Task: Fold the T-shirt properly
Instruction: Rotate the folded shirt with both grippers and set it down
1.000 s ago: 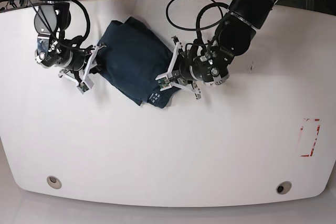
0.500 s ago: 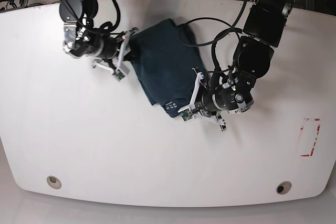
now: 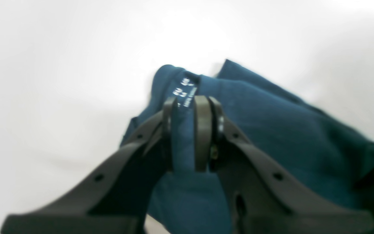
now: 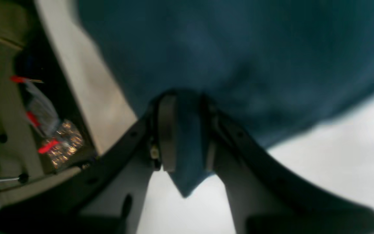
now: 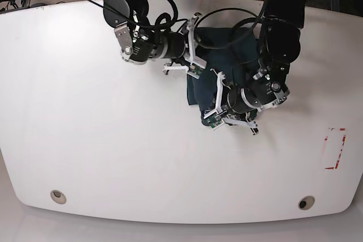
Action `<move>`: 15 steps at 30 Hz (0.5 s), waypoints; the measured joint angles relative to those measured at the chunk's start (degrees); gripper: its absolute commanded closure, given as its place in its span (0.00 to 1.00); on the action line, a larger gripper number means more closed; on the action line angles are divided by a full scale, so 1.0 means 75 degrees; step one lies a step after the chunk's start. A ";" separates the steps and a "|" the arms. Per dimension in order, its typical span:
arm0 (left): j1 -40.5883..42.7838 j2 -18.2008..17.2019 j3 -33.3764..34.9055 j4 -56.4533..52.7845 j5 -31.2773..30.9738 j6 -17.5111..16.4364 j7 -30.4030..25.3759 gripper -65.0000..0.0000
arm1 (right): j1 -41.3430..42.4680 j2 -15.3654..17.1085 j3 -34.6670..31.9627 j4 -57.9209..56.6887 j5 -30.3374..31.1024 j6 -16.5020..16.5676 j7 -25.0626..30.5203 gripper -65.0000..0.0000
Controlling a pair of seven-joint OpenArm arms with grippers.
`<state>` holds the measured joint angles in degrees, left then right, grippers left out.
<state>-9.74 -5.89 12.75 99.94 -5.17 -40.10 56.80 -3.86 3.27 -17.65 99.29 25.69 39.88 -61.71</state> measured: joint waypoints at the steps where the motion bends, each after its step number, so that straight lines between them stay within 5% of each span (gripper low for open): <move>1: 0.0096 -0.0006 -0.0099 0.0029 0.0000 0.0000 -0.0012 0.89 | 0.0003 -0.0047 -0.0012 0.0000 0.0009 0.0006 0.0000 0.82; 4: 0.0411 0.0076 -0.0417 0.0050 0.0079 0.0020 0.0052 0.89 | 0.0023 -0.0073 0.0169 0.0015 0.0044 0.0012 -0.0006 0.82; 10: 0.1003 0.0493 -0.0635 0.0236 0.0026 0.1539 -0.0347 0.89 | 0.0000 0.0460 0.1300 0.0402 0.0434 0.0006 -0.0017 0.82; 15: 0.1480 0.0723 -0.0635 0.0219 0.0015 0.2428 -0.1437 0.75 | -0.0087 0.1055 0.2355 0.0391 0.1559 -0.0029 -0.0041 0.82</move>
<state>1.37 -0.47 7.99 101.58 -5.06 -21.89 46.02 -4.51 11.18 0.01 102.21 37.39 39.66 -62.02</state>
